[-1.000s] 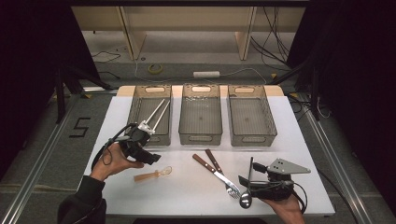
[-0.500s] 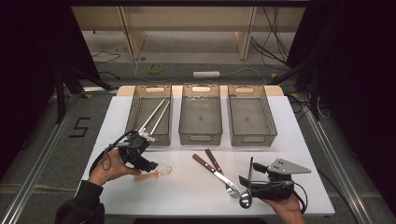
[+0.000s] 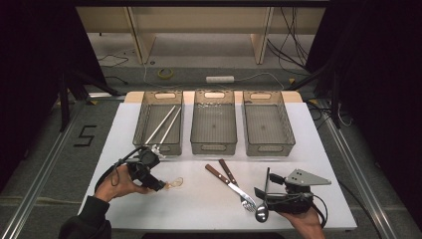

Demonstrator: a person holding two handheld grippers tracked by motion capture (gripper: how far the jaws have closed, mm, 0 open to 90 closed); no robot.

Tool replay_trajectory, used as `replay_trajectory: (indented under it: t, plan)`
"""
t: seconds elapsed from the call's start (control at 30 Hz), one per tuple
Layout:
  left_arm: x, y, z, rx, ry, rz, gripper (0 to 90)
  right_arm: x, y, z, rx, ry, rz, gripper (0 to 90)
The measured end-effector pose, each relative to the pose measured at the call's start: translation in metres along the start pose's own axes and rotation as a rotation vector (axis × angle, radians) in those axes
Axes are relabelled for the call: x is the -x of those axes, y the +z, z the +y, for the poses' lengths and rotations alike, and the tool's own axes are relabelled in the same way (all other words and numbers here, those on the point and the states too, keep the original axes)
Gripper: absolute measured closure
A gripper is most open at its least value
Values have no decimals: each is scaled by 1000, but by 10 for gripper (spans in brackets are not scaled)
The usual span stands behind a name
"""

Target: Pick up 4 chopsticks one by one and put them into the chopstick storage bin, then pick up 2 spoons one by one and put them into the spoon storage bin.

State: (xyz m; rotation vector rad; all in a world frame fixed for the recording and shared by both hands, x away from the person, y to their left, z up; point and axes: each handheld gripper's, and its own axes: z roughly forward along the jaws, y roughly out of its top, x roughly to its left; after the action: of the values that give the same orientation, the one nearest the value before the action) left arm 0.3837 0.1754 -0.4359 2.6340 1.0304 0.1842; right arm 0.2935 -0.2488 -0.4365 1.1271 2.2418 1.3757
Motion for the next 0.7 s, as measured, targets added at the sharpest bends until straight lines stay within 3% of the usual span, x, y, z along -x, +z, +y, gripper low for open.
replay_trajectory:
  t: [0.3,0.5,0.7]
  plan:
    - [0,13,-3,-68,13,0,239,-1,-1,0,1,2,-2,259]
    - [0,18,-4,-84,11,-3,265,1,0,-1,0,7,-1,259]
    - [1,23,-5,-114,39,-6,317,-1,-1,0,0,2,-1,259]
